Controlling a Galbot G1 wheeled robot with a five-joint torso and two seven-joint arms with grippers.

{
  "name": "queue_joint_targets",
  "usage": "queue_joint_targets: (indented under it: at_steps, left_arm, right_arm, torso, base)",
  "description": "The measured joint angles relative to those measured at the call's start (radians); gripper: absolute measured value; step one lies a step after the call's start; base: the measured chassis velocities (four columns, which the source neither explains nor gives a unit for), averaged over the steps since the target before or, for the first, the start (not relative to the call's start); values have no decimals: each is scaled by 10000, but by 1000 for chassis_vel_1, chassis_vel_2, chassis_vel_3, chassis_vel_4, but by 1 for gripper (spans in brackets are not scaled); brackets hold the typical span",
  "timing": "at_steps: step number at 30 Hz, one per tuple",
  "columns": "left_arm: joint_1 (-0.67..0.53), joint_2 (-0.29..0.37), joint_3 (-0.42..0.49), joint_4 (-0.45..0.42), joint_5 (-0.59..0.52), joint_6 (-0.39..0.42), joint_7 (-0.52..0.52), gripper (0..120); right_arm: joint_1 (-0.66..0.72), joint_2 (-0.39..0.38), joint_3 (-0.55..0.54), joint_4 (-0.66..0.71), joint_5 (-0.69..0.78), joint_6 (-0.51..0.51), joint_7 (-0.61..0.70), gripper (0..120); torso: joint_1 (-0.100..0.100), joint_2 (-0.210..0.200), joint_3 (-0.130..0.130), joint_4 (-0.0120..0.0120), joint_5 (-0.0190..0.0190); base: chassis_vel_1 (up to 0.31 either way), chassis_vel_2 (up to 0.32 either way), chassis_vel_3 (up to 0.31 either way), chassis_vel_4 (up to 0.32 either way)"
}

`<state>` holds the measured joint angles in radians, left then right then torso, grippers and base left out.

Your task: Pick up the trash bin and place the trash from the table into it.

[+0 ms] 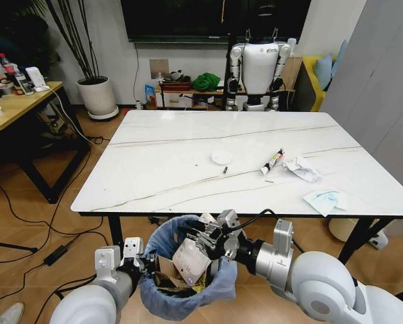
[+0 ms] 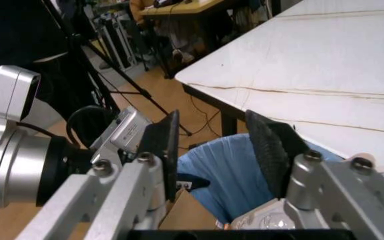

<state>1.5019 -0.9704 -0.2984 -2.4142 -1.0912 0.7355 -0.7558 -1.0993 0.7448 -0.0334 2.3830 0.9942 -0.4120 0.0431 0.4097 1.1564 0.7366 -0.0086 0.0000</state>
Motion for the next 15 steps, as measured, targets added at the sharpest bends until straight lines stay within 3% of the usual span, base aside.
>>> queue_joint_targets:
  at_steps: [3, 8, 15]
  left_arm:
    - [16, 1, -1, -14, -1, 0, 0, 0]
    - [139, 24, 42, -44, 143, 0, 38, 0]
    - [222, 113, 112, -82, 278, 0, 121, 0]
  right_arm:
    - [67, 98, 33, -81, 3, 65, 157, 46]
    - [736, 523, 237, -568, 377, 69, 1664, 66]
    - [2630, 1221, 109, -1910, 933, -1126, 4206, 94]
  torso:
    - [0, 0, 0, -1, 0]
    - [0, 0, 0, 1, -1]
    - [2, 0, 1, -1, 1]
  base:
    - [0, 0, 0, 0]
    - [0, 0, 0, 0]
    - [0, 0, 0, 0]
